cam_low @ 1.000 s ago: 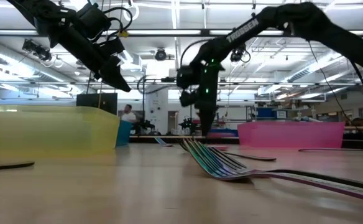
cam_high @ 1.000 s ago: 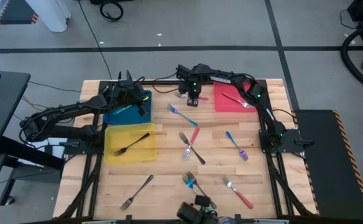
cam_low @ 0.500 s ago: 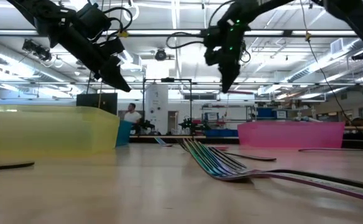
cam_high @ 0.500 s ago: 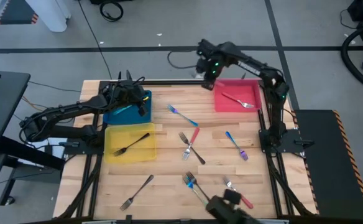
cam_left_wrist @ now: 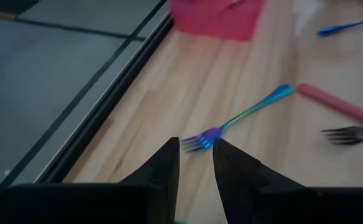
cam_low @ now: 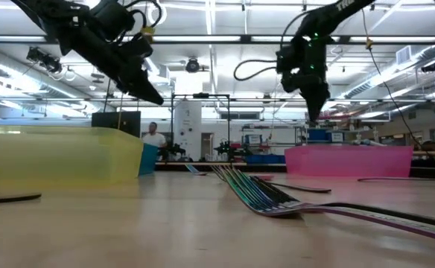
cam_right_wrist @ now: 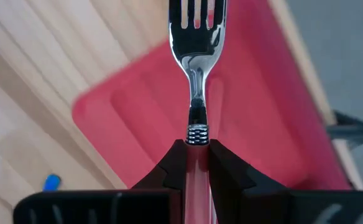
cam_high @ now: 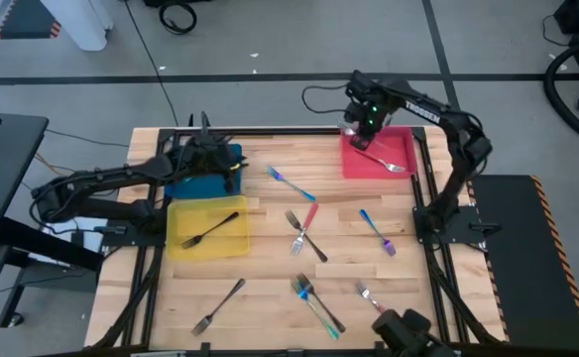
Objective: Sort silverware by color (type)
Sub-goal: Put the red fork into the red bin, then put the blue fork into the blue bin
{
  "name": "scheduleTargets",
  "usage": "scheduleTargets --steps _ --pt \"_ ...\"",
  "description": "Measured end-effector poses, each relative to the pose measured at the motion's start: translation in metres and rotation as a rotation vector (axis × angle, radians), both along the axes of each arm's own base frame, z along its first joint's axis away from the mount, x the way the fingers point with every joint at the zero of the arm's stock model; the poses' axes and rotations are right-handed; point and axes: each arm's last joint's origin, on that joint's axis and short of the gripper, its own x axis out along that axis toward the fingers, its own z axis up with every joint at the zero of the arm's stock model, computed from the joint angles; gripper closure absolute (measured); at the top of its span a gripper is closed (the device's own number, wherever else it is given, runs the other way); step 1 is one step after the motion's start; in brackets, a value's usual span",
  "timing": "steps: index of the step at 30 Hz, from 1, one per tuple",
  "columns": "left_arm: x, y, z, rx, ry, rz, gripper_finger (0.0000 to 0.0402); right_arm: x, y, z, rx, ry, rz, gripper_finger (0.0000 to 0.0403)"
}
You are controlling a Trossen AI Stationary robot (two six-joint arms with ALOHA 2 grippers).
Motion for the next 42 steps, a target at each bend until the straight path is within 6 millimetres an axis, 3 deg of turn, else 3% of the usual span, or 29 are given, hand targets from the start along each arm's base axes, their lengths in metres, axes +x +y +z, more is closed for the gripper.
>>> scheduleTargets --steps 10,16,31,42 --pt "0.018 -0.033 0.006 -0.023 -0.087 -0.129 0.0304 -0.023 0.002 -0.062 0.032 0.036 0.023 0.0347" --pt "0.024 -0.054 0.006 -0.045 -0.093 -0.211 0.0304 -0.029 0.004 -0.078 0.043 0.046 0.032 0.0347" --pt "0.032 -0.084 0.012 -0.004 -0.152 -0.360 0.0299 -0.024 0.009 -0.080 0.044 0.045 0.016 0.0301" --pt "0.033 -0.095 0.015 0.001 -0.177 -0.406 0.0260 -0.004 0.023 -0.080 -0.042 0.107 0.069 0.0260"
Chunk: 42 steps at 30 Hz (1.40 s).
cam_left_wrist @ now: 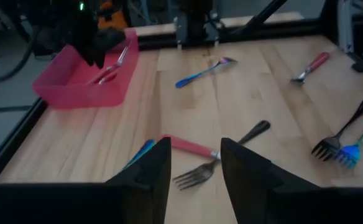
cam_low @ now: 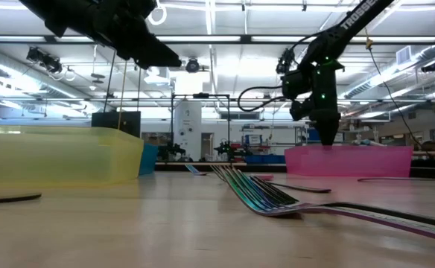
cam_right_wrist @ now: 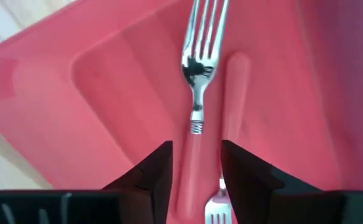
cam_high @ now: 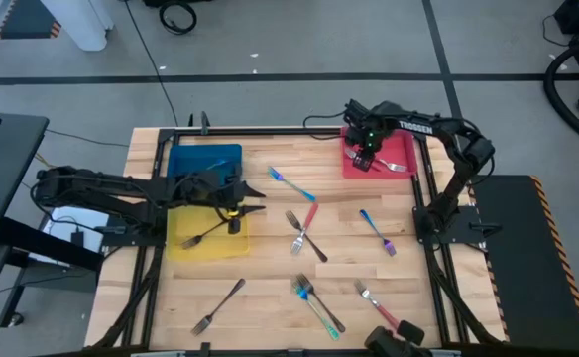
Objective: Sort silverware by color (type)
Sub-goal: Put the blue fork into the blue bin
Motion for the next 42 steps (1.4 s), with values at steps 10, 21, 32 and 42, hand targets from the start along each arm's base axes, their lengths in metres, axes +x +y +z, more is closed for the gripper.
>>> scheduleTargets --steps 10,21,32,42 --pt "0.010 -0.014 -0.004 0.032 -0.027 -0.071 0.0253 0.010 0.019 0.021 0.099 0.049 -0.065 0.0258" --pt "0.074 -0.055 -0.011 0.172 0.139 -0.265 0.0253 0.031 0.020 0.054 0.046 -0.059 -0.046 0.0259" --pt "0.126 -0.117 -0.018 0.192 0.200 -0.480 0.0253 0.033 0.019 0.060 0.034 -0.086 -0.127 0.0259" --pt "0.152 -0.168 -0.049 0.205 0.207 -0.611 0.0253 0.041 0.029 0.060 0.039 -0.101 -0.212 0.0259"
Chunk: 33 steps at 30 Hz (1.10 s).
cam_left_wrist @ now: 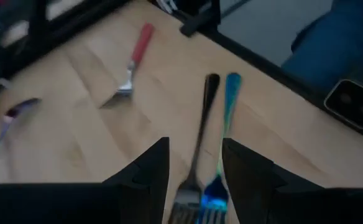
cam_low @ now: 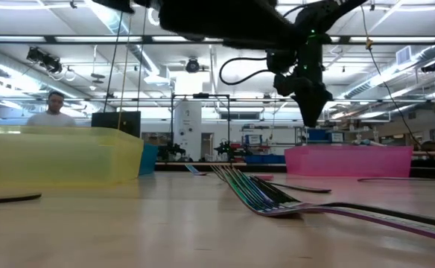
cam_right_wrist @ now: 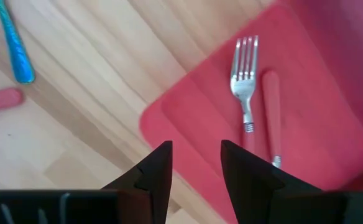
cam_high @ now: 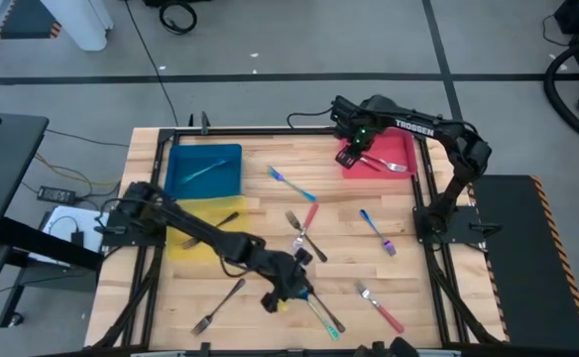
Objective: Sort silverware by color (type)
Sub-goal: Put the blue fork into the blue bin
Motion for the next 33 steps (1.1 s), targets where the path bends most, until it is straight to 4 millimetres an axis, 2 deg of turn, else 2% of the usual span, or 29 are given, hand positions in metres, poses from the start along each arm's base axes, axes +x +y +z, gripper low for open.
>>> scheduleTargets --steps 10,33 --pt "0.020 -0.026 -0.026 0.002 0.032 -0.117 0.0253 0.012 0.013 0.000 -0.006 -0.034 -0.064 0.0259" --pt "0.033 -0.022 -0.077 -0.027 0.091 -0.139 0.0254 0.026 0.031 0.001 0.008 -0.073 -0.078 0.0259"
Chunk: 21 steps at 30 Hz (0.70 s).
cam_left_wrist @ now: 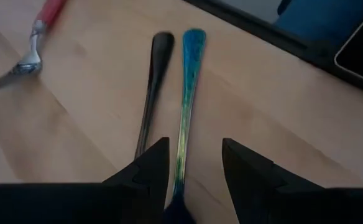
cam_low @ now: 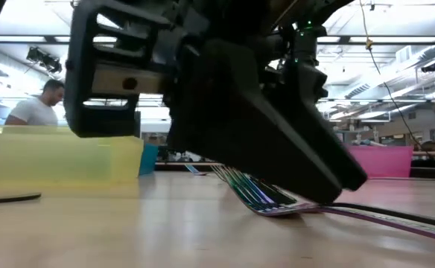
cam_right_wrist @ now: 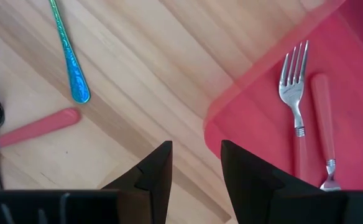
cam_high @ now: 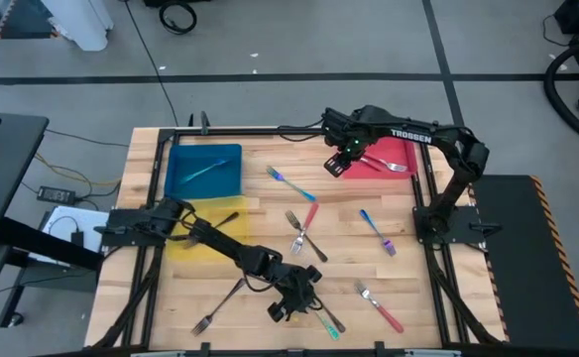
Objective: Sort silverware by color (type)
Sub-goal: Put the blue fork into the blue bin
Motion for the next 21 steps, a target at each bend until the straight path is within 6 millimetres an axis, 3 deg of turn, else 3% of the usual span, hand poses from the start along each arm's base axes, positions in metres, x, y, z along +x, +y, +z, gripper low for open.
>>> scheduleTargets --steps 5,12,21 --pt "0.003 0.006 -0.012 -0.008 0.027 0.015 0.0254 0.000 0.000 0.000 -0.002 -0.004 0.000 0.0259" --pt "0.006 0.010 -0.013 -0.024 0.023 0.040 0.0266 0.000 0.000 0.000 -0.004 -0.004 0.008 0.0259" --pt "0.004 0.010 -0.015 -0.012 0.058 0.034 0.0382 0.001 0.000 0.000 -0.008 -0.003 0.029 0.0259"
